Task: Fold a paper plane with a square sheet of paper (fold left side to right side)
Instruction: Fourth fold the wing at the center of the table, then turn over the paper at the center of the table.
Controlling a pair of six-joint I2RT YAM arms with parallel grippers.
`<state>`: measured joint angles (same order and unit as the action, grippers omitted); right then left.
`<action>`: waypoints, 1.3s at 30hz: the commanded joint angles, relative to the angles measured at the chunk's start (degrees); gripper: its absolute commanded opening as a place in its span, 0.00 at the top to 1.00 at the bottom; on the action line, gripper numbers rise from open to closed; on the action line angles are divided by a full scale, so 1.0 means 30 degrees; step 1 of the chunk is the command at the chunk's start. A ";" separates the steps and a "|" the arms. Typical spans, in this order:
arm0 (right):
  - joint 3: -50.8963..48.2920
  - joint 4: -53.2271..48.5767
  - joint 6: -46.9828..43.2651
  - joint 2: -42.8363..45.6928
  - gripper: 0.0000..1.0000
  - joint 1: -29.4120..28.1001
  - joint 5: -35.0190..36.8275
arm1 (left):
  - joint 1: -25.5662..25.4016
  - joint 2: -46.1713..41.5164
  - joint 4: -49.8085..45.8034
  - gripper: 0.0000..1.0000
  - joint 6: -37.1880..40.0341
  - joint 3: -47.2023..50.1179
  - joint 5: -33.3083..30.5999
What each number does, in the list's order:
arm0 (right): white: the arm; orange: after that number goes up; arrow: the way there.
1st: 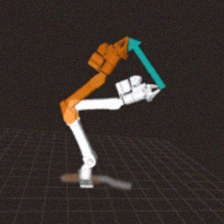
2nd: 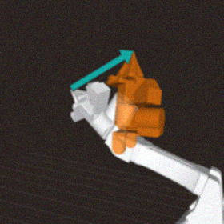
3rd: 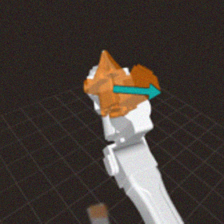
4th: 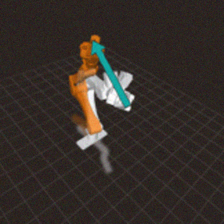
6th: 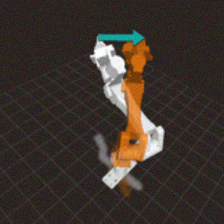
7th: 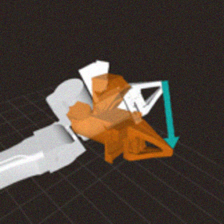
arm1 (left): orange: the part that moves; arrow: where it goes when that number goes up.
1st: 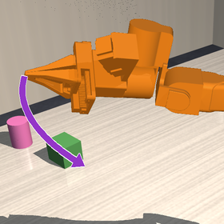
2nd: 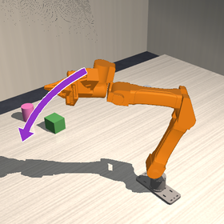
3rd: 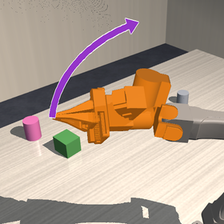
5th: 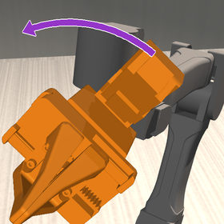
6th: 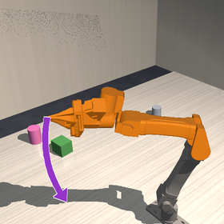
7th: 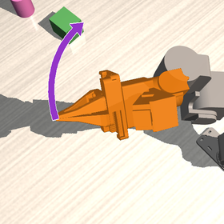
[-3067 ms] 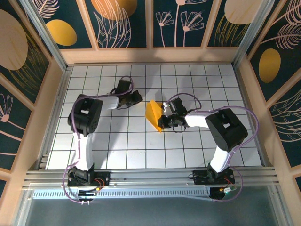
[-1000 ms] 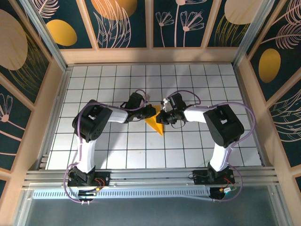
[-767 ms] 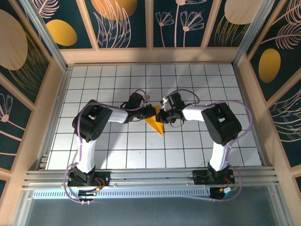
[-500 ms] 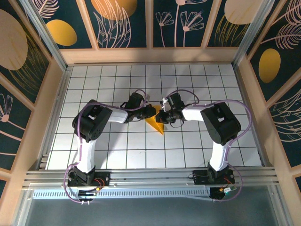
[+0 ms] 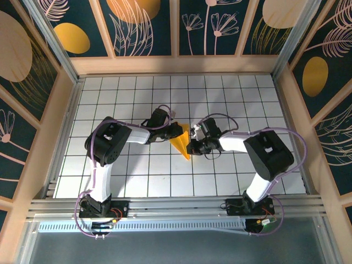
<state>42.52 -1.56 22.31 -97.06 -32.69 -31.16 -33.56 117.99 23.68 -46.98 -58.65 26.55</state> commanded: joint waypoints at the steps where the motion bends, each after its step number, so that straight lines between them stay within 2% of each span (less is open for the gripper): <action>1: -0.0914 -0.2340 -0.0652 0.1176 1.00 -0.0159 -0.0560 | -0.0034 0.0457 -0.2291 1.00 -0.0162 0.0331 -0.0905; 5: -0.0940 -0.2405 -0.0638 0.2944 1.00 0.0334 -0.0970 | -0.0034 -0.0206 -0.1680 0.94 -0.0364 0.0251 -0.0426; 11: -0.0640 -0.1566 -0.0856 0.4489 0.64 0.2357 -0.0614 | -0.0031 -0.2358 -0.1443 0.77 -0.0155 -0.0478 -0.0316; 15: -0.0285 -0.0212 -0.0959 0.4034 0.55 0.2642 -0.0243 | -0.0033 -0.4455 -0.1833 0.64 0.0372 -0.0348 -0.1744; 24: 0.1048 0.1595 -0.1304 0.1339 0.55 0.1727 -0.0190 | 0.0002 -0.9431 -0.2430 0.57 0.1219 0.3216 -0.6000; 31: 0.2125 0.2136 -0.1371 -0.0654 0.55 0.0945 -0.0117 | 0.0069 -1.1408 -0.3179 0.53 0.1549 0.4850 -0.7328; 39: 0.2642 0.2267 -0.1289 -0.1680 0.68 0.0554 -0.0083 | 0.0284 -1.2703 -0.4001 0.52 0.1636 0.5602 -0.8337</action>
<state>49.10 4.16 19.38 -101.25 -30.76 -32.38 -33.32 81.97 13.32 -43.42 -42.46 4.10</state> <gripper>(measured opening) 0.349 0.483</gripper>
